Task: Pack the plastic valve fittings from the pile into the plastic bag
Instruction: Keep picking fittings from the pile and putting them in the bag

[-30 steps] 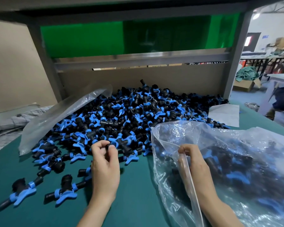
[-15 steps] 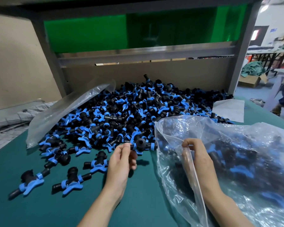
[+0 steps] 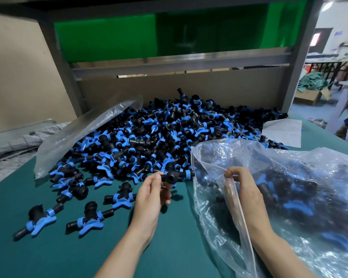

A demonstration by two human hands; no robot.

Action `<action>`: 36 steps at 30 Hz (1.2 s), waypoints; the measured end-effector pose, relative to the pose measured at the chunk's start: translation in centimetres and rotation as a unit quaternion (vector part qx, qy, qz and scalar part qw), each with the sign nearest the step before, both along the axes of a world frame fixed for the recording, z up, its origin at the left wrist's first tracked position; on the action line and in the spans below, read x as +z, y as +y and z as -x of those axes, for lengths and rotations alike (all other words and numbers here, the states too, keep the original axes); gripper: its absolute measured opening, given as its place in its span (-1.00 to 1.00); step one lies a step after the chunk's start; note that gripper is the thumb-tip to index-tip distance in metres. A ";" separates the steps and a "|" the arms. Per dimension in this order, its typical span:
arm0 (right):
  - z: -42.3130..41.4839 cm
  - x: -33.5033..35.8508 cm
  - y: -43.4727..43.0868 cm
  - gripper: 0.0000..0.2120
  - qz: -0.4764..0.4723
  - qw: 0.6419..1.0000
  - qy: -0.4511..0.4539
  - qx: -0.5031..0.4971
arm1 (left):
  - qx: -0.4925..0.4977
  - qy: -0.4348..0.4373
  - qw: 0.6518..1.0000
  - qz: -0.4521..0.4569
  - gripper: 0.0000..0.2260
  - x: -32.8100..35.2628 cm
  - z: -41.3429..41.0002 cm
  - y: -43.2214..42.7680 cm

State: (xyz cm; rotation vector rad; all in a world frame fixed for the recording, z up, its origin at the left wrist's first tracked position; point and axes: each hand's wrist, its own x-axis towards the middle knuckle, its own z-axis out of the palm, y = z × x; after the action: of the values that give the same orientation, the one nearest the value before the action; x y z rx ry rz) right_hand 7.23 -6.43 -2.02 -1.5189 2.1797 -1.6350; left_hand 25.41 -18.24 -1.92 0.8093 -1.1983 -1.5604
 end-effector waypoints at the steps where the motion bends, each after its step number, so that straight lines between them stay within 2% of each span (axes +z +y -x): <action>1: 0.0 0.0 0.0 -0.67 0.001 1.000 0.001 -0.001 | -0.018 0.041 0.998 -0.035 -0.79 0.1 -0.1 -0.1; 4: -0.1 0.2 0.0 -0.69 0.008 1.000 0.010 0.003 | -0.076 0.155 0.976 -0.129 -0.85 0.6 -0.5 -0.3; 8: -0.2 0.2 0.0 -0.69 0.010 1.000 0.012 0.004 | -0.107 0.197 0.963 -0.153 -0.84 0.9 -1.0 -0.6; 11: -0.2 0.2 0.0 -0.65 0.012 1.000 0.016 0.003 | -0.111 0.215 0.956 -0.163 -0.91 0.8 -1.2 -0.7; 18: -0.1 0.1 0.0 -0.59 0.016 0.999 0.029 0.003 | -0.098 0.225 0.953 -0.174 -0.96 0.7 -1.2 -1.0; 22: 0.1 -0.1 -0.1 -0.79 0.024 1.000 0.019 0.001 | -0.070 0.214 0.957 -0.184 -0.79 0.7 -1.0 -1.2; 25: 0.2 -0.2 -0.1 -0.82 0.027 0.999 0.024 0.004 | -0.045 0.191 0.964 -0.182 -0.80 0.5 -1.1 -1.4; 28: 0.1 -0.2 -0.2 -0.84 0.029 0.999 0.026 0.003 | -0.021 0.183 0.967 -0.179 -0.71 0.2 -1.2 -1.6; 33: 0.1 -0.1 -0.3 -0.79 0.036 0.999 0.025 -0.002 | -0.013 0.193 0.965 -0.179 -0.70 0.1 -1.2 -1.6; 36: 0.1 -0.1 -0.3 -0.85 0.034 0.999 0.025 -0.004 | 0.026 0.134 0.984 -0.114 -0.71 0.2 -1.1 -1.3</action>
State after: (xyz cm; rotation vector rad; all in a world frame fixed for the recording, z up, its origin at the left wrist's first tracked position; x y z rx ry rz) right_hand 7.14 -6.70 -2.15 -1.5865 2.1785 -1.7099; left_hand 26.56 -19.51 -1.75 0.7411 -0.8079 -1.7223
